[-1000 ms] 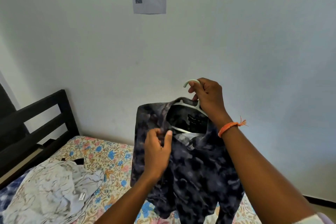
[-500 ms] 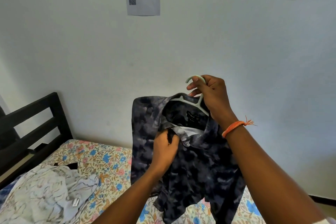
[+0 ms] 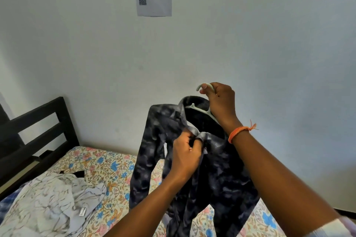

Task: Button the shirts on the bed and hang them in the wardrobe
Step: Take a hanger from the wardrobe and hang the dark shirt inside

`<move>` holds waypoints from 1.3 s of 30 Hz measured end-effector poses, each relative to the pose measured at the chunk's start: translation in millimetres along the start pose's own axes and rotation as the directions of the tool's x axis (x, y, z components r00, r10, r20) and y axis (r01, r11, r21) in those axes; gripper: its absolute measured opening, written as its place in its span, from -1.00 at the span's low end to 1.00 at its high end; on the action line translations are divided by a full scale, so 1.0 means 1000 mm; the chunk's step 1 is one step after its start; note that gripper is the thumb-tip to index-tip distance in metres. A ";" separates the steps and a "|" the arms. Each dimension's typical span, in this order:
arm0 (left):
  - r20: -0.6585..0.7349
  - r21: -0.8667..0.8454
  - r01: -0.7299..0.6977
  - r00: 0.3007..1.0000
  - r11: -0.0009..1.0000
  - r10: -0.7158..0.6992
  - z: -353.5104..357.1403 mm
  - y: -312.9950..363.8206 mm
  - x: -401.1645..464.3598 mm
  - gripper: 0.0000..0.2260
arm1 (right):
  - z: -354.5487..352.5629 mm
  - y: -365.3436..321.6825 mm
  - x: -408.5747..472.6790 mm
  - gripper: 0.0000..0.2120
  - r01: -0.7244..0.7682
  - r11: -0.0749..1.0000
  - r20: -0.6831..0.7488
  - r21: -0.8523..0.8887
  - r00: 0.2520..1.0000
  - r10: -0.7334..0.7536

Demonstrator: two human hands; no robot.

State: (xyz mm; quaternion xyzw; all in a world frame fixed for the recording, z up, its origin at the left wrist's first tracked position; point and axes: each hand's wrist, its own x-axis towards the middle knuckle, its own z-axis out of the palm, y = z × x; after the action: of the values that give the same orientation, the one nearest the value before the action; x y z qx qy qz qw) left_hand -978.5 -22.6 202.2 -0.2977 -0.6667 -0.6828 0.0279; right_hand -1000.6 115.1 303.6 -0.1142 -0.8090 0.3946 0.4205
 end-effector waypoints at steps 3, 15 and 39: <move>0.108 0.114 -0.091 0.991 0.989 0.079 -0.008 -0.017 -0.012 -0.85 | -0.012 0.006 0.011 -0.63 -0.043 0.987 0.037 -0.153 0.998 0.049; 0.173 0.508 0.072 0.968 0.858 -0.184 -0.013 -0.091 -0.040 -0.68 | -0.049 -0.019 0.026 -0.73 -0.029 0.996 0.423 -0.082 0.904 0.061; 0.476 0.490 -0.545 0.821 0.681 0.315 0.028 0.061 0.075 -0.66 | -0.144 -0.008 -0.024 -0.65 0.163 0.981 0.050 -0.101 0.986 -0.159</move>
State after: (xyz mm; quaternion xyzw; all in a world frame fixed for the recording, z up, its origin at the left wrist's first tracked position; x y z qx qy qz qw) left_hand -1003.7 23.3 287.9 -0.5406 -0.7519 -0.3400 0.1639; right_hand -873.4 175.9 343.7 -0.0618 -0.8438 0.3187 0.4274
